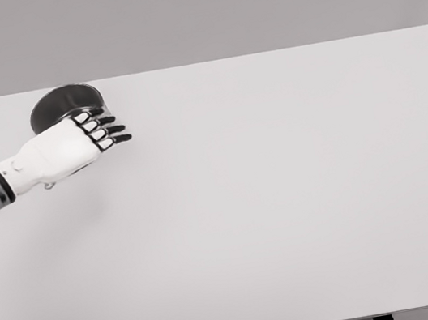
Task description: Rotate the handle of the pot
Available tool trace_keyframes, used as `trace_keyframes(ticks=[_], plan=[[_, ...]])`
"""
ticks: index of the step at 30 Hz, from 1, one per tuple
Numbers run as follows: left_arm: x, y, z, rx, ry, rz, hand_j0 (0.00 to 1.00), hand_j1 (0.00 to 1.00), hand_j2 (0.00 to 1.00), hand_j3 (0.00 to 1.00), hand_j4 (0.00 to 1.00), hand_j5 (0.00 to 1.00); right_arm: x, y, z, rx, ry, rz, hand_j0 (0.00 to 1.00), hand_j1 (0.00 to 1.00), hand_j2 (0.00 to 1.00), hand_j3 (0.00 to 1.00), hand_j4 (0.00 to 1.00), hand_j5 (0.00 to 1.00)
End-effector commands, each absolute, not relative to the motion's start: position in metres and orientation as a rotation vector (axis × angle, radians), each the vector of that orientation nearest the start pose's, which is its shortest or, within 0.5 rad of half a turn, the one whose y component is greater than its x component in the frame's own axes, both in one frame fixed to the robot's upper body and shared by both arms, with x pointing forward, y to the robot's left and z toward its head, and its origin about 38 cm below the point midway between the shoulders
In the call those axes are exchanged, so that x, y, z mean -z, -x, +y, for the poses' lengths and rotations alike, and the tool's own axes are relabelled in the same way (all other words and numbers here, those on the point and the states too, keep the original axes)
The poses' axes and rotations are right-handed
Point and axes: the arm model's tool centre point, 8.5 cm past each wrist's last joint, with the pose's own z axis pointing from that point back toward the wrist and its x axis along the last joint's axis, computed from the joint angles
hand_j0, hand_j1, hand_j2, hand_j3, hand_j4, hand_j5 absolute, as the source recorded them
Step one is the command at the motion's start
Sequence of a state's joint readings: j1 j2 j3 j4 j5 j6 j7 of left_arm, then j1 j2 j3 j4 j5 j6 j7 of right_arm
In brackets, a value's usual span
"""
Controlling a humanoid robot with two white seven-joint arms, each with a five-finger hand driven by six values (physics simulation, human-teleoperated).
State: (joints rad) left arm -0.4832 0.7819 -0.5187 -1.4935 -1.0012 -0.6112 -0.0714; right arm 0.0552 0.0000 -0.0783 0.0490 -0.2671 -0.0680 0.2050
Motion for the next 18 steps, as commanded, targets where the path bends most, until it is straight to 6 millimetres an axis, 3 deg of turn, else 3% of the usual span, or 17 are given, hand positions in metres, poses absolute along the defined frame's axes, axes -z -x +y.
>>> trace_keyframes(ticks=[1, 18], plan=[[-0.185, -0.420, 0.304, -2.730, 1.078, 1.798, 1.00, 1.00, 1.00, 1.00, 1.00, 1.00, 0.259, 0.041, -0.256, 0.346, -0.091, -0.015, 1.00, 1.00, 1.00, 1.00, 1.00, 1.00], [-0.184, -0.424, 0.324, -2.783, 1.124, 1.753, 1.00, 1.00, 1.00, 1.00, 1.00, 1.00, 0.259, 0.041, -0.256, 0.346, -0.091, -0.014, 1.00, 1.00, 1.00, 1.00, 1.00, 1.00]])
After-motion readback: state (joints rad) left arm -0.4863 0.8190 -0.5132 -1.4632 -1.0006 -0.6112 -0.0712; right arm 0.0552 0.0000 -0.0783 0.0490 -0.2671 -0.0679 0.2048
